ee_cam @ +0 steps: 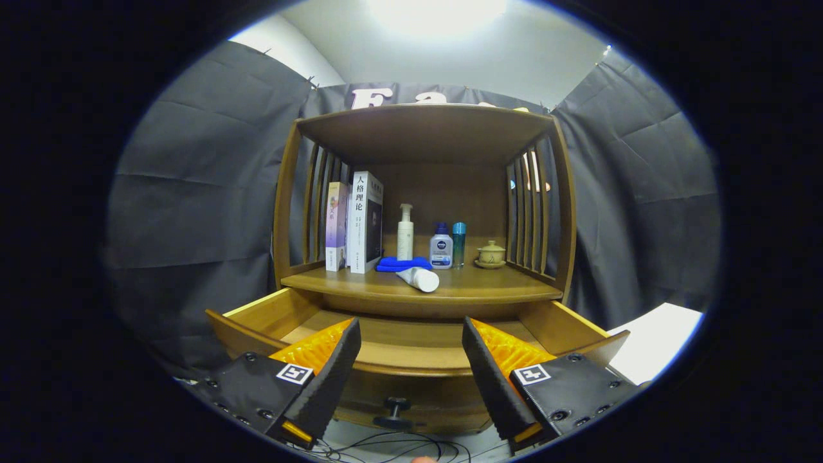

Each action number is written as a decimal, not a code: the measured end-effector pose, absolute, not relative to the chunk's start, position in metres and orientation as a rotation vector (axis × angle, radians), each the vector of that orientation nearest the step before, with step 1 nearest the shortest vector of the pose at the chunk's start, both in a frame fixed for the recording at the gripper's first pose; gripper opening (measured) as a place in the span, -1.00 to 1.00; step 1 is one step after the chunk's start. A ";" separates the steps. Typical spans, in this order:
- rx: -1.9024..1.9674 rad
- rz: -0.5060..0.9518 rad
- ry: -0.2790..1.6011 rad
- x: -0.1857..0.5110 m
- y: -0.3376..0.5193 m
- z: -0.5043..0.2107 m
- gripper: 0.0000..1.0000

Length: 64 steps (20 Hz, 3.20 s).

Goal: Pull open the drawer, take out the items inside it, and place them on the countertop above the cabinet.

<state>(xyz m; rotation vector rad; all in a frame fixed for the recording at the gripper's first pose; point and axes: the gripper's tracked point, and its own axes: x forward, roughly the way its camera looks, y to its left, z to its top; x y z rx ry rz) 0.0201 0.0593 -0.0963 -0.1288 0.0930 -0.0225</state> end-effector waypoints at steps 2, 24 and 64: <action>-0.124 -0.030 0.112 0.011 0.059 -0.111 0.95; -0.168 -0.108 0.263 0.019 0.060 -0.209 0.99; -0.129 -0.125 0.220 0.169 0.044 -0.172 0.96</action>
